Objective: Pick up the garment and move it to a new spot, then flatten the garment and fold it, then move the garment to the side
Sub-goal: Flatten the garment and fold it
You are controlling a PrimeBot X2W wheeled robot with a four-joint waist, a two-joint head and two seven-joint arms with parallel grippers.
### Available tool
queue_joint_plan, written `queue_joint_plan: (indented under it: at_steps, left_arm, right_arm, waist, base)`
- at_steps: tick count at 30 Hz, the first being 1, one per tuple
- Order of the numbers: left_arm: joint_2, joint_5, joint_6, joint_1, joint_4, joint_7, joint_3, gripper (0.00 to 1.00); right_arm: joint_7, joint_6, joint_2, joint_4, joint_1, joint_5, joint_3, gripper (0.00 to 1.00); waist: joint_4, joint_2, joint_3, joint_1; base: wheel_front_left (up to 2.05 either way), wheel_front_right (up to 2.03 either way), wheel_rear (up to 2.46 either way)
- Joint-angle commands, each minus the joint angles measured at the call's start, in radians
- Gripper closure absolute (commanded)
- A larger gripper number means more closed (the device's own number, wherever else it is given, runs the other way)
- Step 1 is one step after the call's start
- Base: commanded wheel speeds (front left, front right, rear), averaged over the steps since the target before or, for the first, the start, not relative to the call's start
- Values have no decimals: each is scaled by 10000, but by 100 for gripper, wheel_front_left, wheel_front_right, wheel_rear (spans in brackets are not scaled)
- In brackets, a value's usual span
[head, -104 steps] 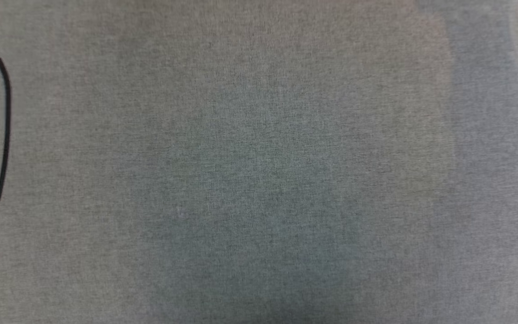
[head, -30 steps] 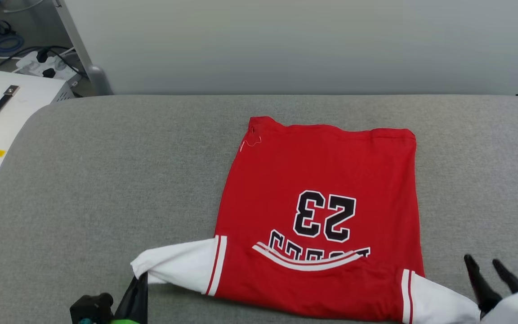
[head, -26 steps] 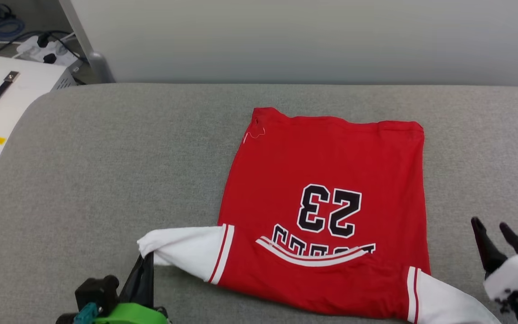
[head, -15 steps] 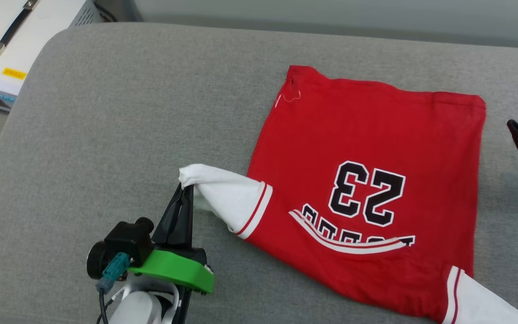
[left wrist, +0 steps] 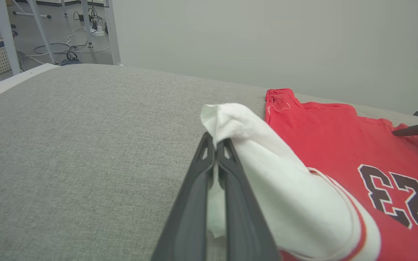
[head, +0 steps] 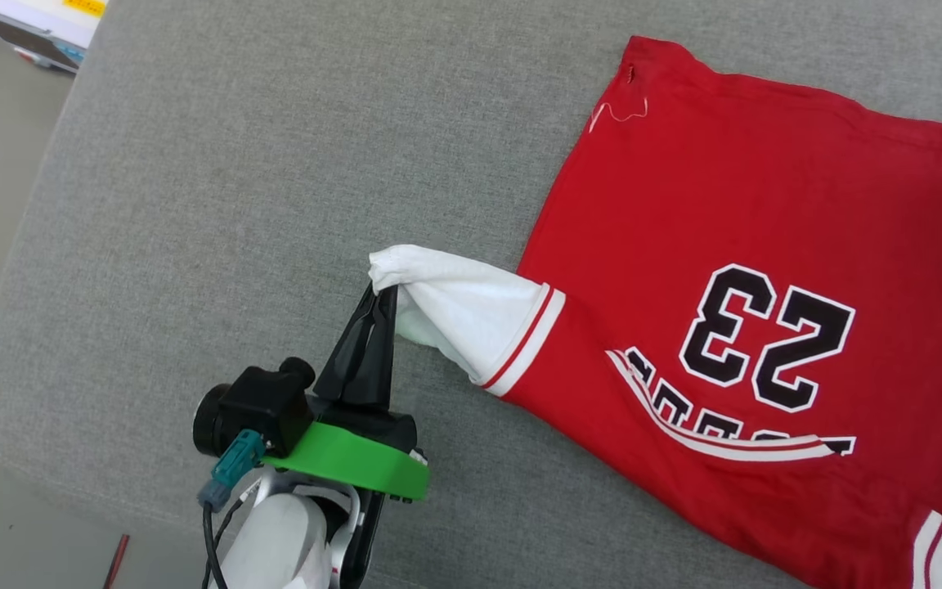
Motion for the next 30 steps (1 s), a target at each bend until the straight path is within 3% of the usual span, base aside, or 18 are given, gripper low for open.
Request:
queue_joint_plan:
  at_steps: [1,2,3,5,10,19,25,30]
  left_arm:
    - [-82,128,-73,-191,-19,-58,63,100]
    - [-138,184,-124,-195,9,-58,144,100]
    - [-163,209,-153,-190,33,-58,188,100]
    - [-205,248,-202,-181,70,-58,263,100]
    - [-269,316,-316,-111,233,-58,427,100]
    - [-152,548,-487,331,529,-58,900,100]
    - [57,617,-473,757,717,-58,1212,100]
    - [302,552,-430,1210,1110,-55,1444,100]
  right_arm:
    - [456,-4,188,401,144,25,231,0]
    - [1078,-4,280,703,287,86,498,0]
    - [1362,-4,334,828,348,190,578,44]
    - [1625,-4,376,928,403,330,691,100]
    - [1437,-4,260,856,213,520,742,100]
    - [593,-4,-742,311,58,539,652,100]
    - [318,-4,-1204,-459,1182,964,427,100]
    - [-85,-4,-1263,-1182,3081,1352,37,100]
  waist:
    - [332,0,362,-1]
    - [315,0,371,-1]
    - [306,0,362,-1]
    - [291,0,336,-1]
    - [213,0,57,-1]
    - [-472,0,-1159,-1]
    - [-1352,0,-2008,-1]
    - [-2166,0,-2793,-1]
  base:
    - [0,0,0]
    - [0,0,0]
    - [0,0,0]
    - [0,0,0]
    - [0,0,0]
    - [0,0,0]
    - [0,0,0]
    - [0,0,0]
